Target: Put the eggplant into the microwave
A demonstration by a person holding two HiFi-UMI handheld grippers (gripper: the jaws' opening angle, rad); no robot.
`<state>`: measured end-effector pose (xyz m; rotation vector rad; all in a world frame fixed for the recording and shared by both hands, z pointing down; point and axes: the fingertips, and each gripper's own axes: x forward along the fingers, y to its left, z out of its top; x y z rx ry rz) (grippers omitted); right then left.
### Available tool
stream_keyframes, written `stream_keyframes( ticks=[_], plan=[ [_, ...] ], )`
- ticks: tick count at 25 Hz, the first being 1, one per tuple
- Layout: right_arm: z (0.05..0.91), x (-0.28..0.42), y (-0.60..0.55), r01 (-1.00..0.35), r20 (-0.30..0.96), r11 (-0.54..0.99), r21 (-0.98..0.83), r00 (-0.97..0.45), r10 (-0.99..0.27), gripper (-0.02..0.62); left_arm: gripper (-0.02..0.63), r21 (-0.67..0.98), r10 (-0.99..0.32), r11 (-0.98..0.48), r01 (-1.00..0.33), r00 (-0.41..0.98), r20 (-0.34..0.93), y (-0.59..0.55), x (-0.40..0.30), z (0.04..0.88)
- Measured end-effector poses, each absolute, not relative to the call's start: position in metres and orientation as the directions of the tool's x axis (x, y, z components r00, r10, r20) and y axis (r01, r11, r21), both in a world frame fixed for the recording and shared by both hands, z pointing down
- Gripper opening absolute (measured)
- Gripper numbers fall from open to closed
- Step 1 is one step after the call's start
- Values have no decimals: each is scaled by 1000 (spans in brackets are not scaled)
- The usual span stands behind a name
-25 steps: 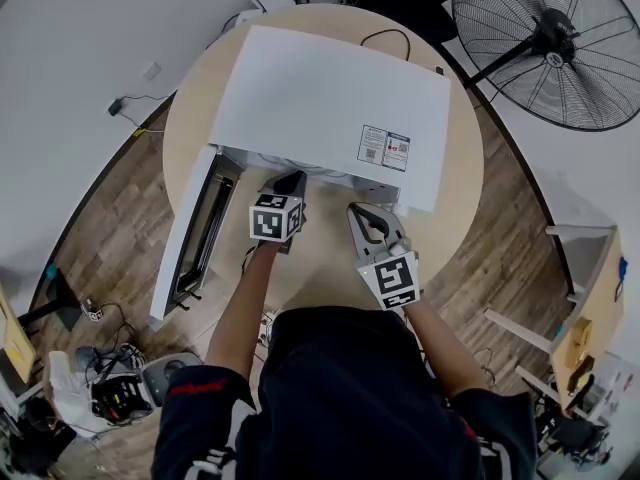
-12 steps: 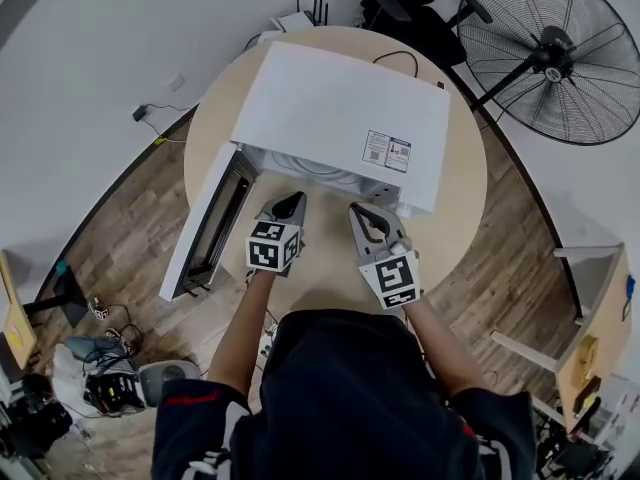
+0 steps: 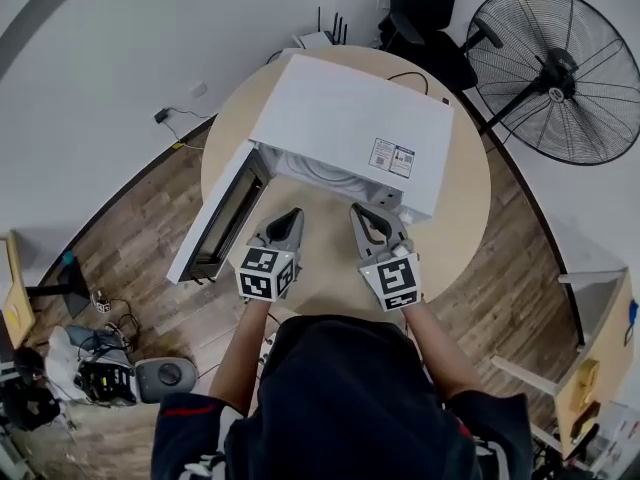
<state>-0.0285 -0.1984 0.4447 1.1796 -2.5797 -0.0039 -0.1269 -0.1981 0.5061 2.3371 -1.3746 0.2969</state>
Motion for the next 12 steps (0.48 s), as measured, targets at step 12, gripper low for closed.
stream_keyframes(
  ticks=[12],
  plan=[
    [396,-35,-192,-722,167,677,143,-657,-735,11,17,155,-870,-406,-901,433,235,-177,-145,422]
  ],
)
